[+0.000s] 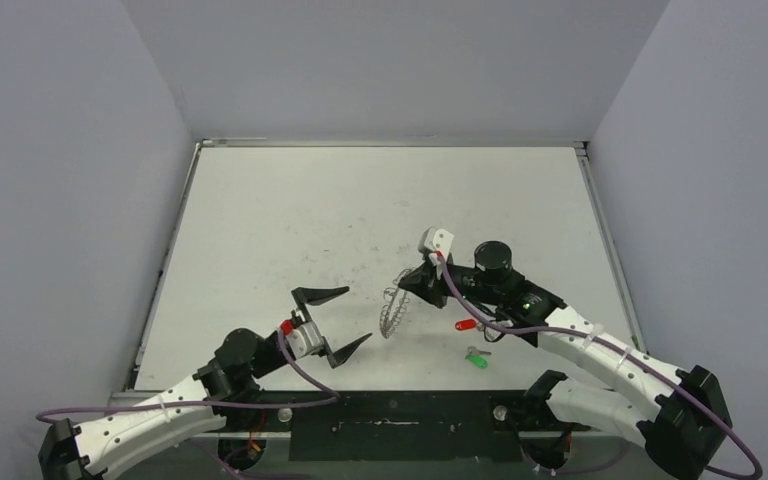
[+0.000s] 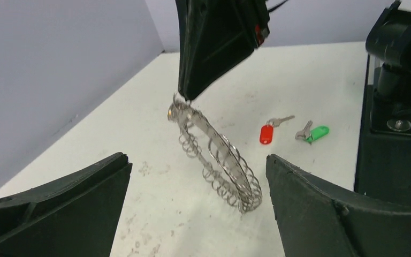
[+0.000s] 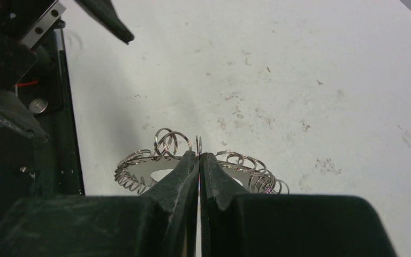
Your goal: Put the keys on the keyring
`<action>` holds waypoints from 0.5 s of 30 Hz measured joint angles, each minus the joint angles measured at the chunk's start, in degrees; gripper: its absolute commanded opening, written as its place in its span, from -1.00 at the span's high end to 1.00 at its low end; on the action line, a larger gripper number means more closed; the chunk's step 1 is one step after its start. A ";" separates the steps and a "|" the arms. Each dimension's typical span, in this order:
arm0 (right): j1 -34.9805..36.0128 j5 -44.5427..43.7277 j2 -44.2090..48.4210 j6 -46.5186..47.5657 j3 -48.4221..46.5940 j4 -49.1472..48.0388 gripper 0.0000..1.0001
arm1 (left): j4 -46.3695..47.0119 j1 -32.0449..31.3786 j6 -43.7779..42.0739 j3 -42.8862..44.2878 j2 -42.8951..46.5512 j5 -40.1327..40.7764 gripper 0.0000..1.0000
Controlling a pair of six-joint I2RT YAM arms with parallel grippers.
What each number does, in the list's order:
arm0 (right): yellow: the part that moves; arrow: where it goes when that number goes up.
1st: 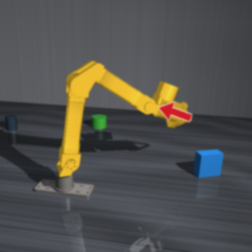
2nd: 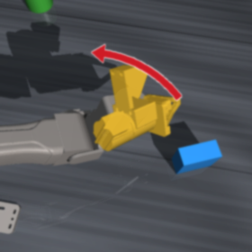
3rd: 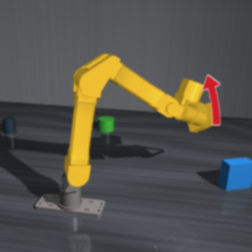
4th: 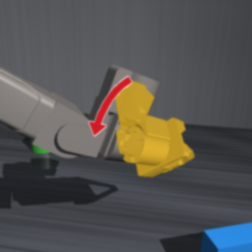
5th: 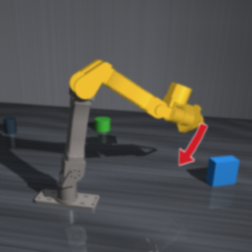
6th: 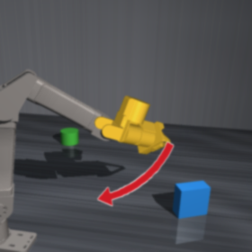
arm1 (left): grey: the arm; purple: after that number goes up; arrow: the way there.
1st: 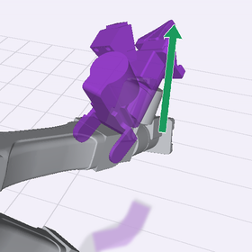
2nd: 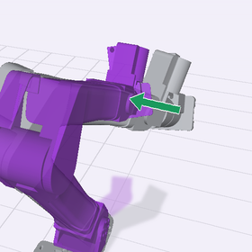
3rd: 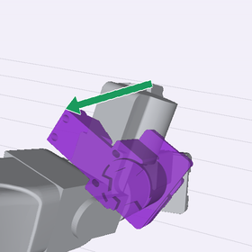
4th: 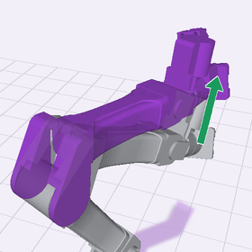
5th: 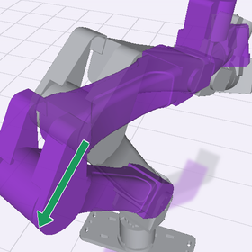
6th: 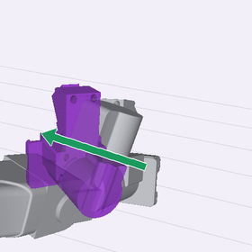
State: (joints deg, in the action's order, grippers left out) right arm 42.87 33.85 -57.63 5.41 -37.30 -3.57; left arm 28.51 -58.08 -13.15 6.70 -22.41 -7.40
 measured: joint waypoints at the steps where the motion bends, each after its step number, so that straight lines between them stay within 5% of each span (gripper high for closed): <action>1: -1.09 -0.55 0.00 -1.22 -0.02 -0.11 1.00 | -1.51 0.00 0.17 0.07 0.07 0.98 -0.94; 15: -16.35 -10.58 -0.02 -19.76 -0.02 -0.63 1.00 | -22.08 0.02 24.85 4.92 -11.76 24.26 -0.94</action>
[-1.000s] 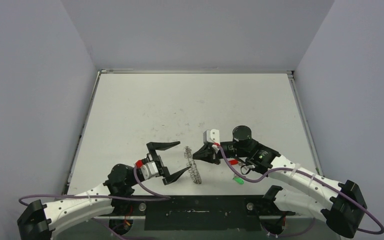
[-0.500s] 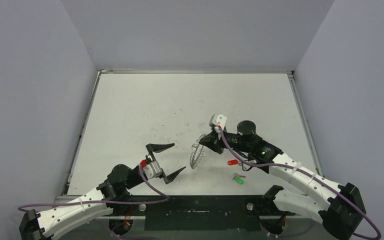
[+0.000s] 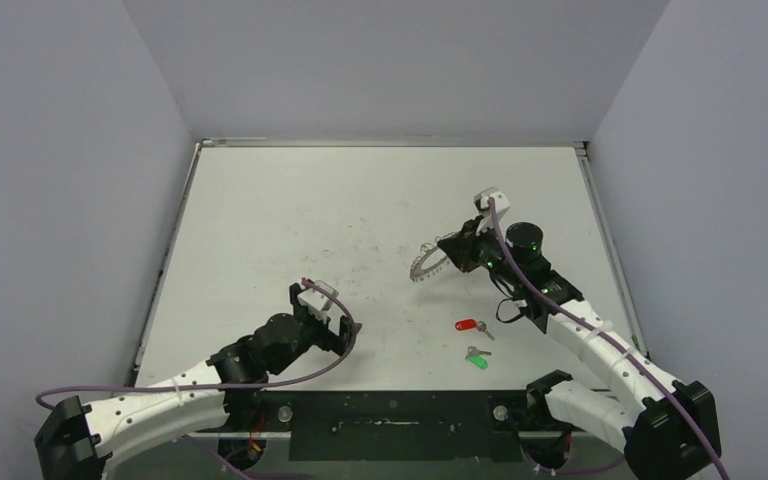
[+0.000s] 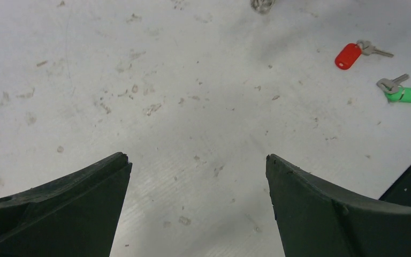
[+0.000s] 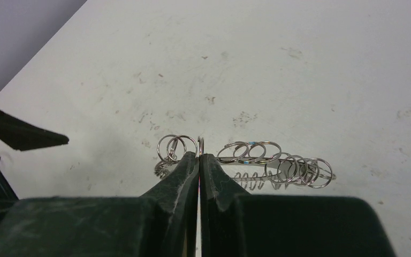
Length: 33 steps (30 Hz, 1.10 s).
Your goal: Put the keys on the keyring
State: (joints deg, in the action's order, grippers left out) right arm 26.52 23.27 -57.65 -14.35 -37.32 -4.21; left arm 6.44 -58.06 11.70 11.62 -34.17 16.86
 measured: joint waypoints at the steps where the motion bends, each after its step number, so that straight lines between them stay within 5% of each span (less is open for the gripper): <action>1: -0.83 -0.83 0.00 -1.14 0.02 0.00 1.00 | -1.03 -0.02 1.68 0.00 -0.81 0.94 -0.94; 12: -5.68 -8.74 0.04 -7.80 1.18 0.39 1.00 | -5.27 0.00 13.99 3.50 -10.10 2.97 -0.75; 24: -7.39 -12.13 -0.13 -10.03 1.70 4.02 1.00 | -2.45 -0.59 16.57 20.33 -38.62 -7.43 -0.34; 33: -9.27 -12.57 -0.55 -10.19 1.73 6.01 1.00 | -0.79 -6.62 13.66 35.50 -57.11 -12.66 -0.10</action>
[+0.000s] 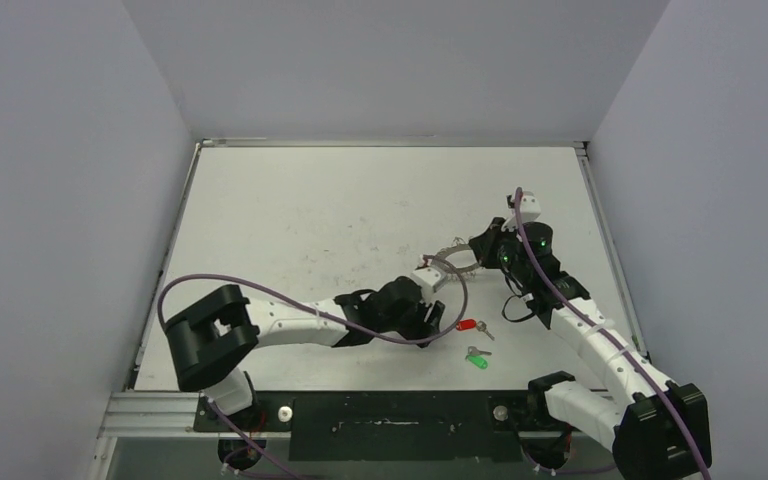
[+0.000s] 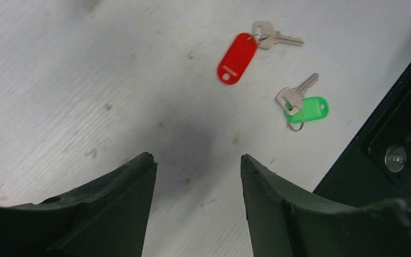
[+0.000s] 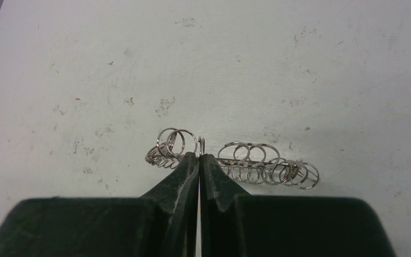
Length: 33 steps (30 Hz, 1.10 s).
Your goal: Put the keys on the keyring
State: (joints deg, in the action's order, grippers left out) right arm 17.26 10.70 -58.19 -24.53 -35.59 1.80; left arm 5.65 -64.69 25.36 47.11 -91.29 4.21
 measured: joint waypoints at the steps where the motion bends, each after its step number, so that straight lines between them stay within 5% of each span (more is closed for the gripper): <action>1: -0.28 0.00 -0.22 0.00 0.00 0.04 1.00 | 0.00 -0.96 -0.59 1.88 -1.86 -0.09 -0.06; 12: -1.55 0.28 -1.11 0.04 -0.02 1.11 1.00 | 2.34 -9.07 -3.82 12.81 -14.58 2.29 0.18; 33: -1.97 1.79 -1.11 0.20 -0.02 1.81 1.00 | 3.10 -15.50 -6.58 16.90 -18.49 10.03 0.35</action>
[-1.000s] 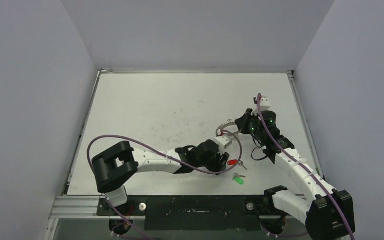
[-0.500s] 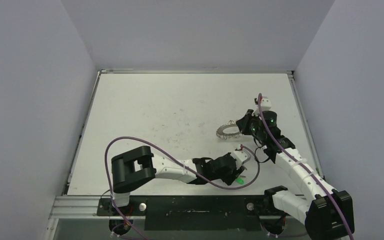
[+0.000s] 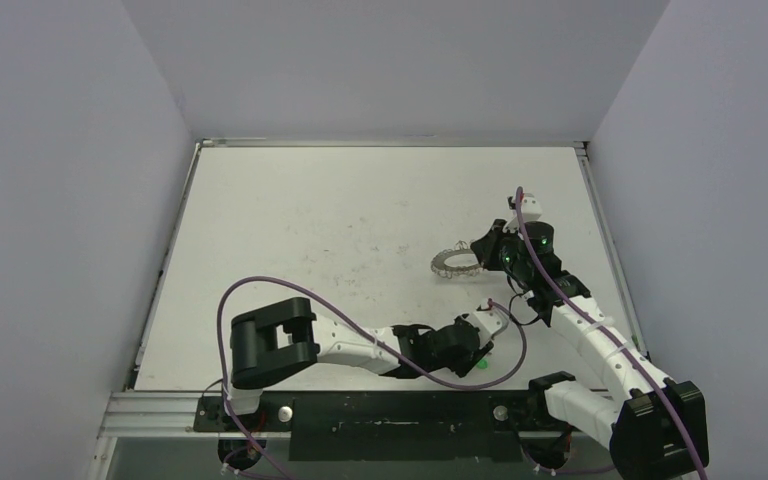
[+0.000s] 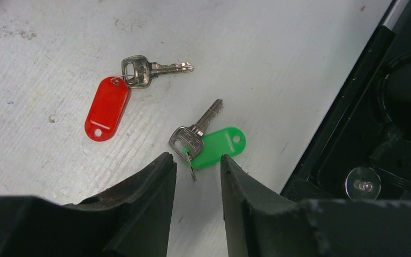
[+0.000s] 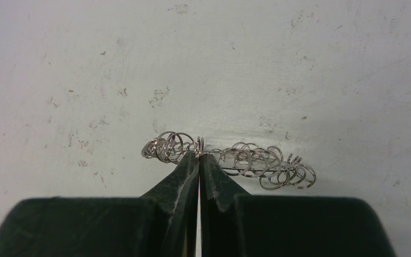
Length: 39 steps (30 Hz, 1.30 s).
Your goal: Put the keys on the keyring
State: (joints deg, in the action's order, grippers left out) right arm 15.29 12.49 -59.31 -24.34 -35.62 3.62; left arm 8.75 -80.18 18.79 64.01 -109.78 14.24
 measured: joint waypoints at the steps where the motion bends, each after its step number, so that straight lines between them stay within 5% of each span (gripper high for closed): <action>1: 0.00 0.04 0.00 0.00 0.00 0.02 1.00 | -0.07 -0.11 0.04 0.00 -0.02 0.26 0.39; 14: -0.13 1.03 0.00 -0.22 0.00 0.17 1.00 | -1.27 -0.52 0.52 0.02 -0.72 1.22 0.45; 20: -0.26 1.09 0.00 -0.22 0.00 0.35 1.00 | -1.64 -0.50 0.66 0.11 -1.62 1.11 1.00; 31: -0.31 1.49 0.00 0.11 -0.02 0.63 1.00 | -0.81 -0.24 0.28 -1.25 -0.94 0.22 1.00; 39: -0.33 2.89 0.04 3.76 -0.87 2.84 1.00 | -0.59 5.55 0.15 -6.97 7.74 -8.13 1.00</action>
State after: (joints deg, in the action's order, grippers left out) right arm 14.96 15.38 -59.27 -20.58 -36.49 6.46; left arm 8.16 -74.63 18.94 57.04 -102.04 6.11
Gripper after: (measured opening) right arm 0.032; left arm 0.013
